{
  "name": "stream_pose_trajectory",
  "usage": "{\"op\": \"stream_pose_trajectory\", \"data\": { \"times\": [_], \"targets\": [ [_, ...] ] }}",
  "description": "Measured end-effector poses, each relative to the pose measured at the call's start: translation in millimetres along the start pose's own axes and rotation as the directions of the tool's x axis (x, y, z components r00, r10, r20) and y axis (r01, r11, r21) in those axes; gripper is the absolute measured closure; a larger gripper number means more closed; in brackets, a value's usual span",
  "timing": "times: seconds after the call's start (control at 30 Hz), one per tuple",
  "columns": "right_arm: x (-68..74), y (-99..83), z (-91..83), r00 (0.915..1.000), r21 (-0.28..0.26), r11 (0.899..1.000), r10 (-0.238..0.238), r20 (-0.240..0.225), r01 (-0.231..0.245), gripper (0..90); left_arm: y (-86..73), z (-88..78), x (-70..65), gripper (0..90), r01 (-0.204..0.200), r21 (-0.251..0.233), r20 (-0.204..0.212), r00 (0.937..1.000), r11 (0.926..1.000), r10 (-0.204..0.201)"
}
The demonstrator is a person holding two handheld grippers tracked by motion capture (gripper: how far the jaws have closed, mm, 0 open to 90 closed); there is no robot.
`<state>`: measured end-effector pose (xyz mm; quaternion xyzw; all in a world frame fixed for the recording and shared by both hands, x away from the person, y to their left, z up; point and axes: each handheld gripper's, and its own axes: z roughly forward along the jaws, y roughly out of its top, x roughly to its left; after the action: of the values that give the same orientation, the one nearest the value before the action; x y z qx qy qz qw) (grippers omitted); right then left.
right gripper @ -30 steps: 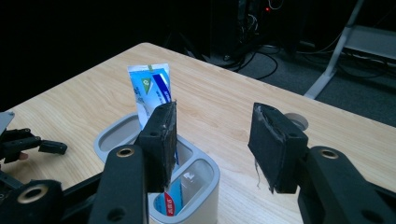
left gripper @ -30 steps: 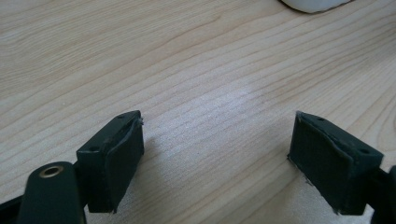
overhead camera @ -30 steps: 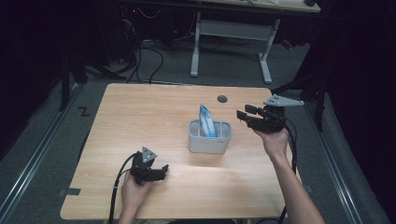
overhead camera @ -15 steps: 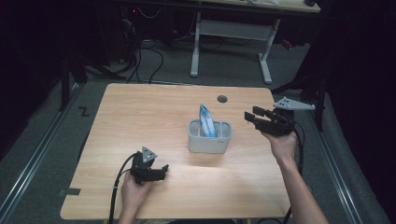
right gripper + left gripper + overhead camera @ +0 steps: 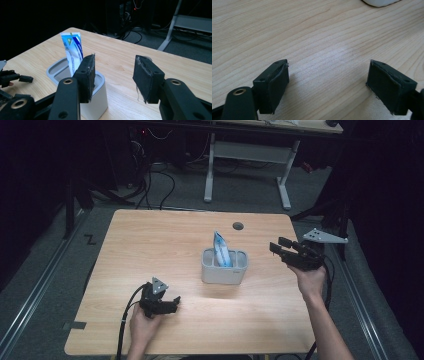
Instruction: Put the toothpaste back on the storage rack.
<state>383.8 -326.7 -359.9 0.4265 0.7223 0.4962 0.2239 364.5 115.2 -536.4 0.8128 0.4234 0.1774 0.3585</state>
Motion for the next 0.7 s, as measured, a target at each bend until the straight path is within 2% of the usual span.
{"op": "stream_pose_trajectory", "data": {
  "times": [0.27,0.7],
  "targets": [
    [-4.4,-6.0,-10.2,0.9998,-0.012,1.000,0.015,0.013,-0.015,51.9,0.0,0.0,0.0,18.0,0.000,0.000,0.000,1.0000,1.0000,0.000],
    [-11.1,-19.4,-16.0,0.9994,-0.009,1.000,0.030,0.020,-0.029,51.9,0.0,0.0,0.0,18.0,0.000,0.000,0.000,1.0000,1.0000,0.000]
  ]
}}
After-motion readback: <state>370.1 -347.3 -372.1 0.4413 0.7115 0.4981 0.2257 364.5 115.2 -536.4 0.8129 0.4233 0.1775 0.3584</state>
